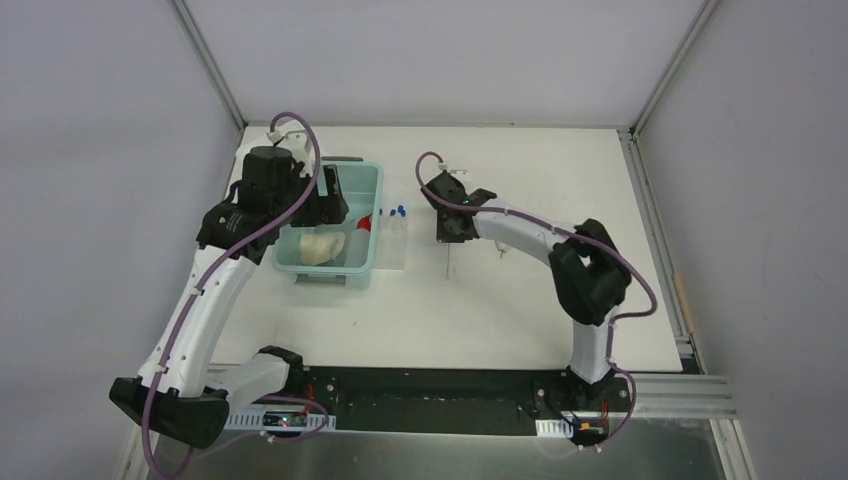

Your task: Organize the chemistry lab equipment

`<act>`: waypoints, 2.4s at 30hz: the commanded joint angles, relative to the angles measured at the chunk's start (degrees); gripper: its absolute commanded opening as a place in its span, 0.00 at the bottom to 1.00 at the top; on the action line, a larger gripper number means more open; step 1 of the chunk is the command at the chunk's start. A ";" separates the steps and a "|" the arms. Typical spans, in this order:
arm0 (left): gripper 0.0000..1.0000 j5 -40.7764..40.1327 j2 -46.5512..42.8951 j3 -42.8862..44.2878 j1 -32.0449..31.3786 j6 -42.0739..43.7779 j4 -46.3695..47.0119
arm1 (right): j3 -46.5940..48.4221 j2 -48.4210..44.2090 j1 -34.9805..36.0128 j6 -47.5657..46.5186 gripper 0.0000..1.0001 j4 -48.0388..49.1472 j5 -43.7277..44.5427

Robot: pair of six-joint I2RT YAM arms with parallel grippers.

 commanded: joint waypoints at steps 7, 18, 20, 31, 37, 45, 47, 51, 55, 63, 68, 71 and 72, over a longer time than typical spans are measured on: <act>0.85 27.80 -0.77 -9.08 -6.36 -15.41 24.06 | -12.25 -28.30 0.23 9.69 0.00 13.59 -2.98; 0.85 36.14 5.78 -9.37 -11.52 -19.69 35.36 | -13.14 -36.73 2.86 12.26 0.00 23.61 -5.29; 0.82 35.72 7.38 -9.01 -11.95 -20.55 36.08 | -13.20 -37.36 3.39 12.15 0.00 24.14 -5.18; 0.34 33.46 16.45 -3.74 -13.98 -22.03 36.41 | -15.11 -39.71 3.63 11.26 0.00 24.45 -3.30; 0.24 32.69 16.63 -4.77 -14.16 -22.56 37.43 | -16.32 -39.84 3.55 11.27 0.00 24.80 -2.83; 0.07 34.37 19.24 -3.63 -15.46 -23.04 38.26 | -16.59 -39.67 3.61 11.12 0.00 25.08 -2.55; 0.00 34.18 19.30 -3.66 -15.56 -22.58 38.24 | -16.98 -39.96 3.60 11.02 0.00 25.01 -2.17; 0.00 30.80 17.34 -4.90 -15.50 -20.80 37.55 | -16.61 -39.64 3.51 10.79 0.00 22.81 -1.44; 0.00 25.49 15.34 -4.99 -14.78 -16.03 32.19 | -14.37 -38.31 3.07 7.74 0.38 17.31 2.05; 0.00 19.51 10.39 -3.72 -4.26 -5.99 17.56 | -17.04 -41.91 -2.44 2.29 0.76 12.62 3.98; 0.00 9.78 9.86 -0.90 1.61 3.28 4.11 | -19.38 -40.33 -10.45 0.26 0.77 9.46 -2.82; 0.00 4.45 11.56 -0.24 3.29 6.88 -2.77 | -16.98 -36.24 -14.24 -5.04 0.75 3.16 -3.93; 0.00 3.26 12.07 -0.36 3.67 7.67 -4.38 | -16.03 -34.70 -15.47 -6.70 0.73 1.52 -4.61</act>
